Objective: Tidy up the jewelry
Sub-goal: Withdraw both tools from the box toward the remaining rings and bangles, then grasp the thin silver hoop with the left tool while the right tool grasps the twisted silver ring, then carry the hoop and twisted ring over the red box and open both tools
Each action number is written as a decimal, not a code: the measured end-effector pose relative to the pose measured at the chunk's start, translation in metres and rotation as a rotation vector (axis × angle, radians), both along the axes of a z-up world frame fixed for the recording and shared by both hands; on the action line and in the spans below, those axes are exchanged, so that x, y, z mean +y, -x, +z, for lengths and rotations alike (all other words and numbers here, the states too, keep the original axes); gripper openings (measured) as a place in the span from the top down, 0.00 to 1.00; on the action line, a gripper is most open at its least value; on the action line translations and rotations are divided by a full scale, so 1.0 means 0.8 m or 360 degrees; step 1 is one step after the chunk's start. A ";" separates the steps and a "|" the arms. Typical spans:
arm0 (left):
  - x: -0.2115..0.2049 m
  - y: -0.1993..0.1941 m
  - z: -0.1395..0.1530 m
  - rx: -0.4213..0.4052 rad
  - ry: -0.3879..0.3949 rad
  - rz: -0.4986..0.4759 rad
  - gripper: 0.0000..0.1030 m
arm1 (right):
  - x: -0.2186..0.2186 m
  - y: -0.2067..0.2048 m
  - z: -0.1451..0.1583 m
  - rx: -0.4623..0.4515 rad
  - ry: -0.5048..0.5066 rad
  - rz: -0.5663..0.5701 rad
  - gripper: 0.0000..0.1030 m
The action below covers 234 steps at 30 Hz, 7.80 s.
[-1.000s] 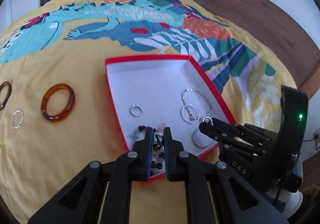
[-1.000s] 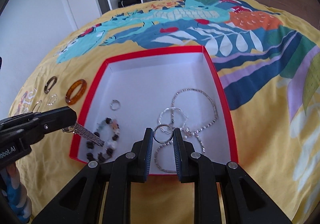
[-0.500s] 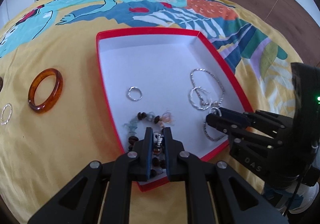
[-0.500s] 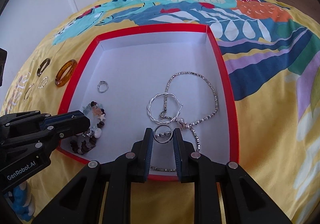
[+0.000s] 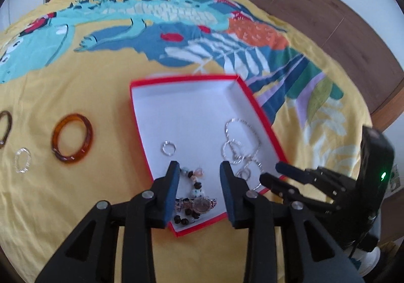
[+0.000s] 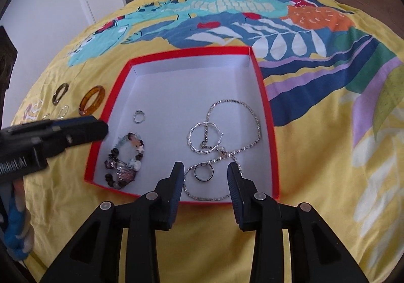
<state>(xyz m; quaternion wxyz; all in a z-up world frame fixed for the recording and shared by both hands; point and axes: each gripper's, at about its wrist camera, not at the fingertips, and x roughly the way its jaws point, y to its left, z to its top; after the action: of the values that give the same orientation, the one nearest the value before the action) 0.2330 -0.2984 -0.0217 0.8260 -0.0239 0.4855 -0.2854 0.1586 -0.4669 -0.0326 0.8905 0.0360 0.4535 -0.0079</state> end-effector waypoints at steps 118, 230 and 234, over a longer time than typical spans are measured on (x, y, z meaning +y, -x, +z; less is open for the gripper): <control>0.432 -0.066 -0.130 -0.0025 -0.0323 0.1115 0.55 | 0.392 -0.172 -0.095 -0.0102 -0.0088 0.0554 0.46; -0.056 -0.102 -0.083 -0.0219 -0.0562 0.0224 0.94 | -0.003 -0.173 -0.041 0.0110 0.0231 0.0286 0.62; -0.052 -0.096 -0.066 -0.0232 -0.0551 0.0214 0.87 | -0.010 -0.160 -0.030 0.0101 0.0206 0.0235 0.61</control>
<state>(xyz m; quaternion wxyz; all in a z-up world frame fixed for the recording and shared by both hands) 0.3094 -0.3403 -0.0749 0.8679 0.1069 0.4635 -0.1428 0.2868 -0.4747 -0.0569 0.8743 -0.0555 0.4815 0.0273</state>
